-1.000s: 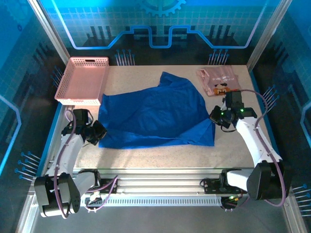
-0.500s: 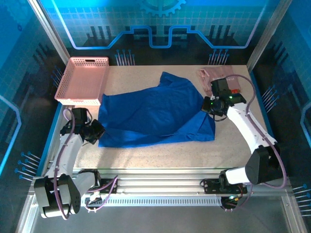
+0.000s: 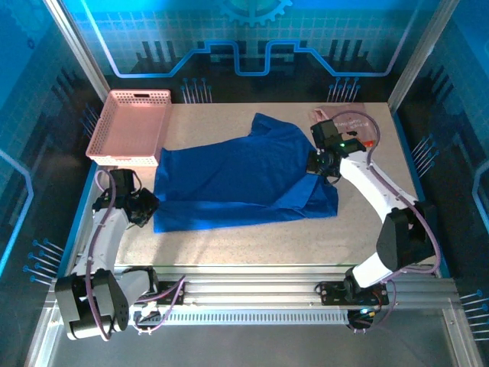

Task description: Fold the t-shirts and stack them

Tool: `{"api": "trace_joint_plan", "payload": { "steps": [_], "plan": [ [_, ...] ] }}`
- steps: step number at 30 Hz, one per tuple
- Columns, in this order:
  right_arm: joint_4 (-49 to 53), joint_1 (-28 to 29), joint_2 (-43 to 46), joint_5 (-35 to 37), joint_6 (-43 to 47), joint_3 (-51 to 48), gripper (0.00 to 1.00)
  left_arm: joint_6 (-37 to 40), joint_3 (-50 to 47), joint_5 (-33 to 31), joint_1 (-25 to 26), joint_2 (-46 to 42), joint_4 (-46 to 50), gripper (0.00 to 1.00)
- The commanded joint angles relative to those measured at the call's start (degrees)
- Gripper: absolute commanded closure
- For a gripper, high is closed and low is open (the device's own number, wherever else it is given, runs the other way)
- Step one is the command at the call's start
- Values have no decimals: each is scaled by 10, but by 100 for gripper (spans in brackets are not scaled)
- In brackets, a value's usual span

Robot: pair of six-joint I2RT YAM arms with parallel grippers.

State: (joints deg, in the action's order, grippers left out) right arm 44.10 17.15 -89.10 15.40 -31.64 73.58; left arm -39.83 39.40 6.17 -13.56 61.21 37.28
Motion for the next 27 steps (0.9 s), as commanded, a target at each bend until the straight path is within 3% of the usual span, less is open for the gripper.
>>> {"api": "trace_joint_plan", "payload": {
  "steps": [1,19,27],
  "plan": [
    [-3,13,-21,30,6,26,100,20,1,-17,-7,11,2,98],
    [-48,35,-93,72,-50,61,100,4,-16,-37,-8,96,-73,97],
    [-42,37,-134,69,-57,95,100,-4,-18,-50,-8,108,-62,99]
  ]
}}
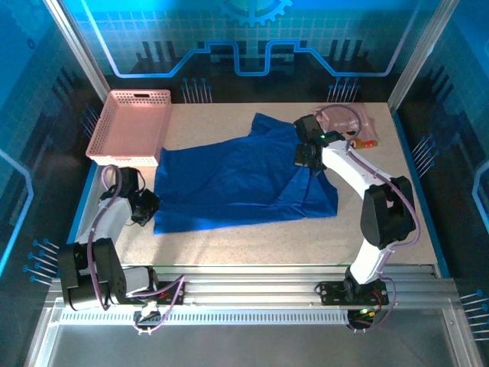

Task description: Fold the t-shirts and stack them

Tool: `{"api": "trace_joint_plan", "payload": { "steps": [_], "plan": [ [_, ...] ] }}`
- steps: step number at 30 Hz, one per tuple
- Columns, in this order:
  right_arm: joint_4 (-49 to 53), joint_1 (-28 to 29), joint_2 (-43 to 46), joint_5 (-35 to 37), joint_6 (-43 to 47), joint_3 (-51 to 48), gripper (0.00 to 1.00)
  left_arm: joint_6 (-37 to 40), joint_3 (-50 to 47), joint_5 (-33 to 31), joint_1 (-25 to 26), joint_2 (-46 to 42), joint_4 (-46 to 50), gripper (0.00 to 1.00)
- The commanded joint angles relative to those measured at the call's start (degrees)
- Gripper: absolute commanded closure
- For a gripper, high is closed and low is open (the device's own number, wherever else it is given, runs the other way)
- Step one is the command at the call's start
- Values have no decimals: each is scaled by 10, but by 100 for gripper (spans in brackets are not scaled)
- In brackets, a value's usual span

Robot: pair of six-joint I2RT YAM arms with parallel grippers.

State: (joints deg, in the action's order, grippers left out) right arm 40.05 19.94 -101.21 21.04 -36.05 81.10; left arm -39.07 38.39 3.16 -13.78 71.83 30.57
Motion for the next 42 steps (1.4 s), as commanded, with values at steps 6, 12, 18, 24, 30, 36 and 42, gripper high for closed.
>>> {"api": "trace_joint_plan", "payload": {
  "steps": [6,12,18,24,30,36,42],
  "plan": [
    [2,11,-16,10,-16,29,100,-6,-25,-33,-8,-35,43,99],
    [0,15,-13,2,-21,38,100,-9,-45,-50,-12,-50,57,99],
    [3,15,-36,-8,-28,52,100,-10,-48,-64,-13,-37,45,98],
    [-3,17,-62,-15,-35,63,94,-18,-64,-73,-13,-14,18,90],
    [-25,20,-55,-44,-50,52,43,-26,-35,-44,-9,-53,19,29],
    [-77,30,68,-110,-67,-84,29,-45,14,-23,34,-126,65,18],
    [-3,7,164,-150,-58,-180,29,-64,5,38,86,-184,92,17]
  ]
}}
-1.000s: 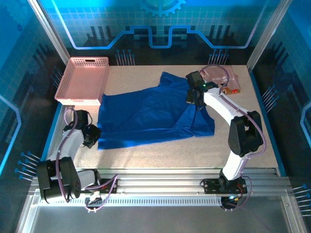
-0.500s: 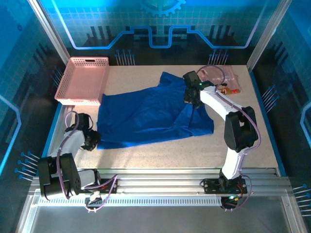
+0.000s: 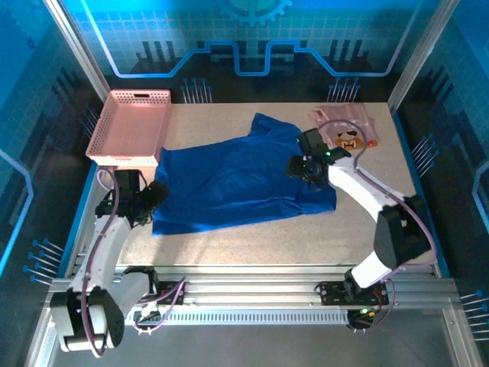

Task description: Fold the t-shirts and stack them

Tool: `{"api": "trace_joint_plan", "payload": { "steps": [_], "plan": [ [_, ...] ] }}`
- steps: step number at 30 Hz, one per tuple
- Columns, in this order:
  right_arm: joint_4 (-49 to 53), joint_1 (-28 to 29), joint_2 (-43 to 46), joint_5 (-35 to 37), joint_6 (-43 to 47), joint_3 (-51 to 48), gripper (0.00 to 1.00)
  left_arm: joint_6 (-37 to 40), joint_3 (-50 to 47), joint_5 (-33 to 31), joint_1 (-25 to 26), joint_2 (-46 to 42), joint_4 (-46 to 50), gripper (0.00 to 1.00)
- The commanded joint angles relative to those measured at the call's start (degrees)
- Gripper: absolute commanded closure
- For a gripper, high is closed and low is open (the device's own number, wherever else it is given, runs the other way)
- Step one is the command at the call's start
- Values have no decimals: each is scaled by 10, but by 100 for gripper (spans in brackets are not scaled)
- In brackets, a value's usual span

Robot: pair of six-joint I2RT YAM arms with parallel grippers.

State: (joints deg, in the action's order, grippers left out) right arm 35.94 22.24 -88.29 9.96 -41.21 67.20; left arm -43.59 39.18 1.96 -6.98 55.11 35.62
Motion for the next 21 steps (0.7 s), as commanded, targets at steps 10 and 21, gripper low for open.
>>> {"api": "trace_joint_plan", "payload": {
  "steps": [10,21],
  "plan": [
    [-65,-179,49,-123,-24,-210,40,-63,-71,76,105,58,-53,54],
    [-89,-195,-87,-81,-45,-146,69,-60,-117,-9,69,158,-81,63]
  ]
}}
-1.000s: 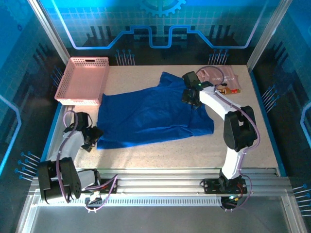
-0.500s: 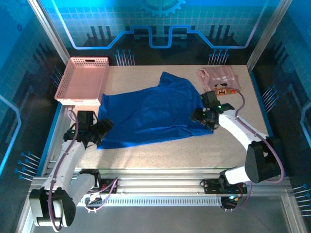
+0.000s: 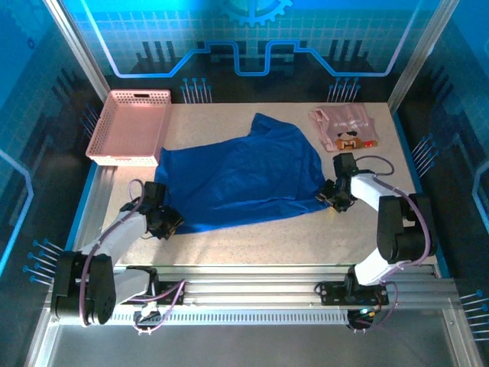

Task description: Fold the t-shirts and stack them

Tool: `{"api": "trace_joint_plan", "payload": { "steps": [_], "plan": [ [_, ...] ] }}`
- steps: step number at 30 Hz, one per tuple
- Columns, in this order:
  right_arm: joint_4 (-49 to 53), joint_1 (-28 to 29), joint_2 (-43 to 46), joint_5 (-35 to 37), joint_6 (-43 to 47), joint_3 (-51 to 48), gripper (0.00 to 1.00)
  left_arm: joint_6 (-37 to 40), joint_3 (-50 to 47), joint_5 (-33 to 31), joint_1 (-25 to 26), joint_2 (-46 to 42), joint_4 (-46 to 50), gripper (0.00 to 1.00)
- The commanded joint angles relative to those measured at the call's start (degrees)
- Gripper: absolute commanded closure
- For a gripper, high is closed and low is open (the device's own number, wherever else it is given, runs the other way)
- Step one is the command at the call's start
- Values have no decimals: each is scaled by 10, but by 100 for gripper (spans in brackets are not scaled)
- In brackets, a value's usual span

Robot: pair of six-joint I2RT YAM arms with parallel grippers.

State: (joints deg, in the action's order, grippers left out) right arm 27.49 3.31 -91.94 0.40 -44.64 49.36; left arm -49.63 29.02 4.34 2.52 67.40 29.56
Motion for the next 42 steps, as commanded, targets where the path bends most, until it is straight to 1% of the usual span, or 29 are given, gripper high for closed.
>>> {"api": "trace_joint_plan", "payload": {
  "steps": [1,3,5,9,11,13,15,18,22,24,26,29,31,32,36,40,42],
  "plan": [
    [8,-7,-51,23,-9,39,74,6,-16,-38,-38,49,-24,64],
    [31,-7,-39,46,-4,40,79,19,-13,-46,-63,71,-24,66],
    [49,-12,-22,68,0,34,81,21,-10,-31,-85,90,-33,67],
    [89,-23,23,100,5,14,81,32,12,-41,-87,113,-9,68],
    [92,-28,43,112,3,-9,80,35,8,-35,-87,107,-7,68],
    [82,-37,60,107,0,-27,78,35,-1,-23,-84,90,-9,67],
    [72,-44,72,97,-2,-35,74,33,-11,-11,-73,64,-8,63],
    [61,-45,99,78,-2,-40,67,17,-19,14,-50,15,3,51],
    [82,-27,160,46,-5,-40,56,-11,-1,3,-22,-68,78,37],
    [86,-5,185,10,-6,-41,55,-23,15,-13,-17,-117,124,33],
    [82,32,203,-22,-13,-43,52,-31,33,-29,-15,-165,157,28],
    [51,78,206,-55,-36,-46,50,-29,59,-30,-13,-191,156,23],
    [22,103,183,-82,-57,-44,50,-10,86,-38,3,-179,146,21],
    [12,119,157,-91,-63,-34,50,6,106,-48,20,-163,145,20],
    [-2,162,84,-94,-68,-2,52,56,153,-59,86,-113,107,17],
    [-24,169,45,-90,-77,7,54,87,172,-72,151,-96,57,16],
    [-30,169,26,-91,-74,32,55,102,174,-76,180,-96,33,16]
  ]
}}
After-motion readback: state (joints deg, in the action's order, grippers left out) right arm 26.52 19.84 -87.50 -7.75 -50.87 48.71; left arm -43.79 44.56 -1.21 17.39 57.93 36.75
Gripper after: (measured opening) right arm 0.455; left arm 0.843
